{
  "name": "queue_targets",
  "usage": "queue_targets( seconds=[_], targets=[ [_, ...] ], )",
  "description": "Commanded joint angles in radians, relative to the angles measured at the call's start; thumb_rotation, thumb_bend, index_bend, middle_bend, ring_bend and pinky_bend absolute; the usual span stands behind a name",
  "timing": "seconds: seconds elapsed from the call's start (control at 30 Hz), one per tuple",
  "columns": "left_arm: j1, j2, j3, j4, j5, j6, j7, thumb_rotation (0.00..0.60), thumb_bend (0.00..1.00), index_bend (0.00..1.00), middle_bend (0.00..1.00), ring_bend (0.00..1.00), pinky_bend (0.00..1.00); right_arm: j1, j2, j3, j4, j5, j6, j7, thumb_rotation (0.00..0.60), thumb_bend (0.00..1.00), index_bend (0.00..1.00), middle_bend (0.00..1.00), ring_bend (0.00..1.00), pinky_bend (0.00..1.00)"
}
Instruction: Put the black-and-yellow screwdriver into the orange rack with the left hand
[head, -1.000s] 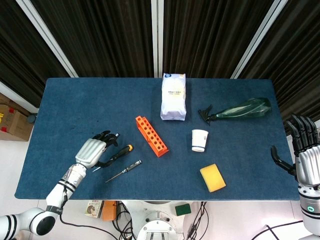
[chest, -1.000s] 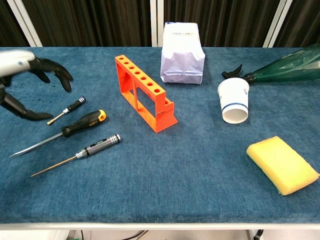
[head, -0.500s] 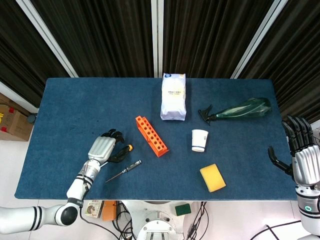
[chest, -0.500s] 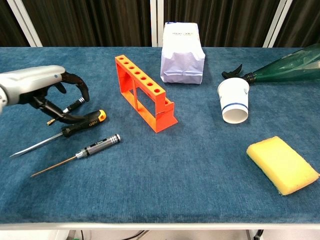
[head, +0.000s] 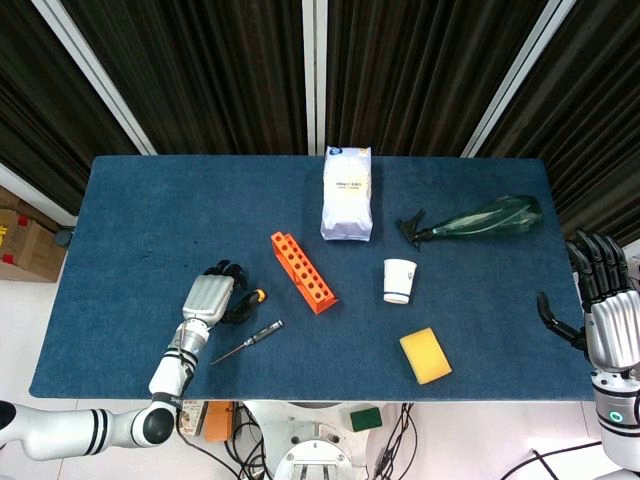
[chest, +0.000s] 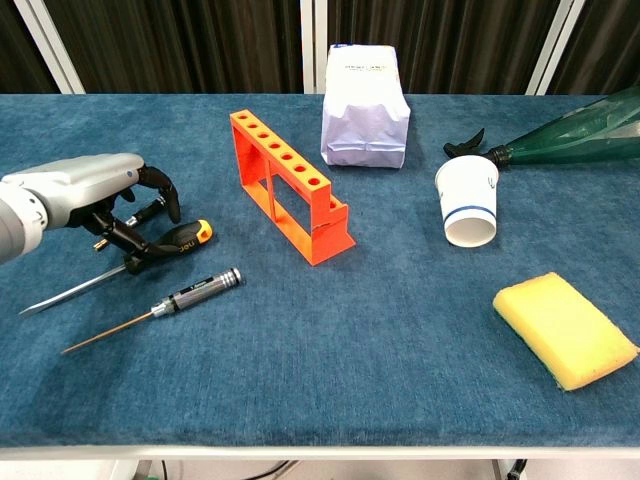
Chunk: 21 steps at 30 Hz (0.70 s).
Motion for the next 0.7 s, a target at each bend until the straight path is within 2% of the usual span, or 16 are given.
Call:
queue_targets(
  seconds=[0.03, 0.3, 0.43, 0.57, 0.7],
  targets=[
    [-0.001, -0.004, -0.001, 0.01, 0.004, -0.011, -0.019, 0.473, 0.2, 0.41, 0.18, 0.08, 0.21, 0.0, -0.001, -0.002, 0.002, 0.004, -0.005, 0.001, 0.6, 0.43, 0.0, 0.0, 0.0, 0.0],
    [-0.016, -0.036, -0.007, 0.052, -0.005, -0.026, -0.024, 0.477, 0.21, 0.43, 0.18, 0.08, 0.21, -0.004, 0.0, -0.001, 0.006, 0.007, -0.001, 0.006, 0.6, 0.44, 0.0, 0.0, 0.0, 0.0],
    [-0.02, -0.051, -0.012, 0.066, -0.015, -0.017, -0.018, 0.535, 0.23, 0.46, 0.19, 0.08, 0.21, -0.006, 0.003, 0.004, 0.009, 0.014, 0.002, 0.016, 0.6, 0.44, 0.0, 0.0, 0.0, 0.0],
    [-0.018, -0.057, -0.015, 0.069, -0.007, -0.005, -0.024, 0.562, 0.24, 0.52, 0.2, 0.08, 0.21, -0.005, 0.002, 0.005, 0.016, 0.018, -0.001, 0.025, 0.6, 0.44, 0.0, 0.0, 0.0, 0.0],
    [-0.014, -0.052, -0.017, 0.063, 0.002, 0.002, -0.034, 0.564, 0.24, 0.52, 0.2, 0.08, 0.21, -0.003, 0.0, 0.005, 0.023, 0.021, -0.007, 0.032, 0.6, 0.44, 0.0, 0.0, 0.0, 0.0]
  ],
)
